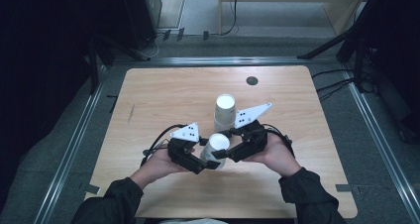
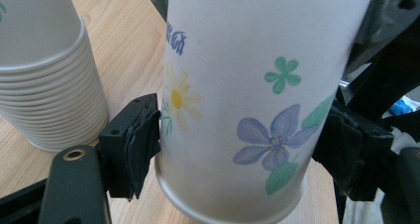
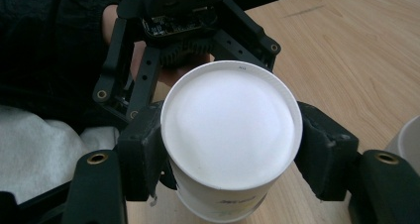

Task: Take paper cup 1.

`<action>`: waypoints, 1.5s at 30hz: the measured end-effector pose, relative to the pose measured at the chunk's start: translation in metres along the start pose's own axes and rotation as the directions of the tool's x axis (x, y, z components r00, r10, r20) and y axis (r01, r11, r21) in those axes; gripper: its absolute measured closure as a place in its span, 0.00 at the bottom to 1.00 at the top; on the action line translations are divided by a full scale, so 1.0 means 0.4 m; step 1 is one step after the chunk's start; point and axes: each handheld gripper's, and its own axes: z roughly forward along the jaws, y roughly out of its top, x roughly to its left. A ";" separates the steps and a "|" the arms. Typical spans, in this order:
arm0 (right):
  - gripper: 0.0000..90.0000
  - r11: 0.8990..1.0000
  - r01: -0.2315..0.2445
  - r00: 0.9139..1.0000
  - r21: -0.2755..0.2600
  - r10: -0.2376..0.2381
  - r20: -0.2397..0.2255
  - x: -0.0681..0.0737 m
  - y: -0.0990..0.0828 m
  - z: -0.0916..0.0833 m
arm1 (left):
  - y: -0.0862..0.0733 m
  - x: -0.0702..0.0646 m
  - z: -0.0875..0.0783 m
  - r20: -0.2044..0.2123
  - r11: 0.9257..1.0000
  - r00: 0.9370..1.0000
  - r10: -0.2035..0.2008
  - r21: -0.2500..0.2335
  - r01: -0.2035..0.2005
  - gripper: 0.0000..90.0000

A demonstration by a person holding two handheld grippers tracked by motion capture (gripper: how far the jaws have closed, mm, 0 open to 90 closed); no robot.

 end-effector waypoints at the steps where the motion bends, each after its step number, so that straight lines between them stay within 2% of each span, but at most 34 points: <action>1: 0.38 1.000 0.000 1.000 -0.002 0.000 -0.001 0.000 0.001 0.000 | 0.000 -0.001 0.000 -0.005 1.000 1.000 0.007 -0.002 -0.007 0.25; 5: 0.38 1.000 -0.013 1.000 -0.028 0.013 -0.008 0.001 0.005 -0.002 | 0.001 -0.007 -0.001 -0.017 1.000 1.000 0.025 -0.014 -0.025 0.26; 11: 0.38 1.000 -0.008 1.000 -0.025 0.008 -0.003 0.001 0.004 -0.003 | 0.003 -0.005 -0.006 -0.014 1.000 1.000 0.018 -0.002 -0.018 0.30; 14: 0.36 1.000 -0.001 1.000 -0.023 0.001 0.001 0.002 0.003 -0.003 | 0.005 -0.004 -0.008 -0.018 1.000 1.000 0.019 0.022 -0.019 0.31; 17: 0.28 1.000 0.001 1.000 -0.008 -0.001 0.029 0.001 -0.005 -0.012 | 0.006 0.002 -0.020 -0.018 0.999 1.000 0.020 0.042 -0.019 0.32; 22: 0.27 1.000 0.014 0.998 0.007 -0.015 0.054 0.002 -0.022 -0.020 | 0.012 0.015 -0.045 -0.030 0.998 0.999 0.013 0.069 -0.010 0.32; 27: 0.28 0.998 0.034 0.996 0.051 -0.038 0.076 0.016 -0.054 -0.013 | 0.012 0.028 -0.060 -0.052 0.991 0.999 0.015 0.131 -0.008 0.32; 29: 0.28 0.996 0.049 0.994 0.081 -0.057 0.093 0.029 -0.072 -0.009 | 0.012 0.032 -0.063 -0.066 0.985 0.997 0.032 0.173 -0.020 0.32; 33: 0.29 0.995 0.059 0.993 0.082 -0.067 0.093 0.030 -0.078 -0.005 | 0.013 0.034 -0.067 -0.070 0.977 0.996 0.051 0.211 -0.035 0.32; 36: 0.29 0.995 0.062 0.994 0.078 -0.069 0.085 0.025 -0.079 0.006 | 0.013 0.031 -0.062 -0.063 0.968 0.997 0.055 0.249 -0.038 0.32; 37: 0.29 0.995 0.061 0.994 0.083 -0.067 0.080 0.025 -0.080 0.009 | 0.011 0.028 -0.056 -0.059 0.958 0.996 0.066 0.282 -0.047 0.32; 38: 0.29 0.994 0.068 0.994 0.091 -0.075 0.077 0.023 -0.082 0.018 | 0.010 0.026 -0.051 -0.058 0.952 0.995 0.078 0.300 -0.057 0.32; 45: 0.30 0.990 0.080 0.994 0.118 -0.087 0.060 0.020 -0.083 0.049 | 0.004 0.015 -0.029 -0.056 0.927 0.992 0.109 0.366 -0.082 0.32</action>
